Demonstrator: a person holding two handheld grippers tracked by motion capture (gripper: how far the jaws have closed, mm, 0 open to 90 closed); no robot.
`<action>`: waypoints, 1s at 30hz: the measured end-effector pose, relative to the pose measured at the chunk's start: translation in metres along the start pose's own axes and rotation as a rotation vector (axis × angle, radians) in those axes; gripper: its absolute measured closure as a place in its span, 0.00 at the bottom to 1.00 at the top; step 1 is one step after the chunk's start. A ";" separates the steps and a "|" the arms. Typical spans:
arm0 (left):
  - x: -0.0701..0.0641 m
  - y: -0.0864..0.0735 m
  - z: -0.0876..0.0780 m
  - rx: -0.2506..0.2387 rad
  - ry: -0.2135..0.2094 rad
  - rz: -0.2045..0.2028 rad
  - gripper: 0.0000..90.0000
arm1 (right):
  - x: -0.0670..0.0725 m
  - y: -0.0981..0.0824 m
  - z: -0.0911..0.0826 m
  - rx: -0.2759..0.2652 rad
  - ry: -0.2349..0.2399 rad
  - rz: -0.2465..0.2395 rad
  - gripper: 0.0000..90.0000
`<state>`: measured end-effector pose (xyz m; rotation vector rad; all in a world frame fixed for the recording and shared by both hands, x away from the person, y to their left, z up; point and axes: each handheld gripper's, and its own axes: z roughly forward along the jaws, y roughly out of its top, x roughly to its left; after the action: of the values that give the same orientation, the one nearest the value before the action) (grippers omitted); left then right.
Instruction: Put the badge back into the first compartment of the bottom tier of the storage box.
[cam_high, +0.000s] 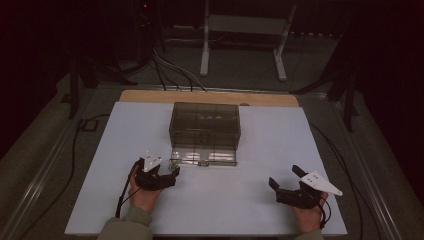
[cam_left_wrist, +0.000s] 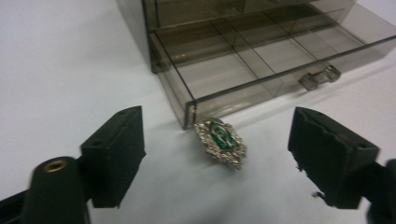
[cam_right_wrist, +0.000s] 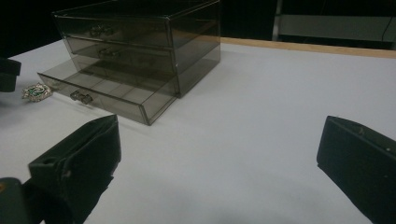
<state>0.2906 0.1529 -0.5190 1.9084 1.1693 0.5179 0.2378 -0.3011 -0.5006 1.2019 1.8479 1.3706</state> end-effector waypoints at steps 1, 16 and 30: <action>0.000 0.000 0.001 0.003 -0.004 -0.003 0.25 | 0.000 0.000 0.000 0.000 0.000 -0.001 0.00; -0.003 -0.003 0.007 0.086 0.026 -0.010 0.58 | 0.000 0.000 0.000 0.000 -0.002 0.001 0.00; -0.006 0.001 0.007 0.111 0.021 -0.003 0.82 | 0.000 0.000 0.000 0.001 -0.002 -0.002 0.00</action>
<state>0.2933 0.1445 -0.5221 1.9990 1.2372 0.4808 0.2380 -0.3011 -0.5005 1.2016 1.8482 1.3671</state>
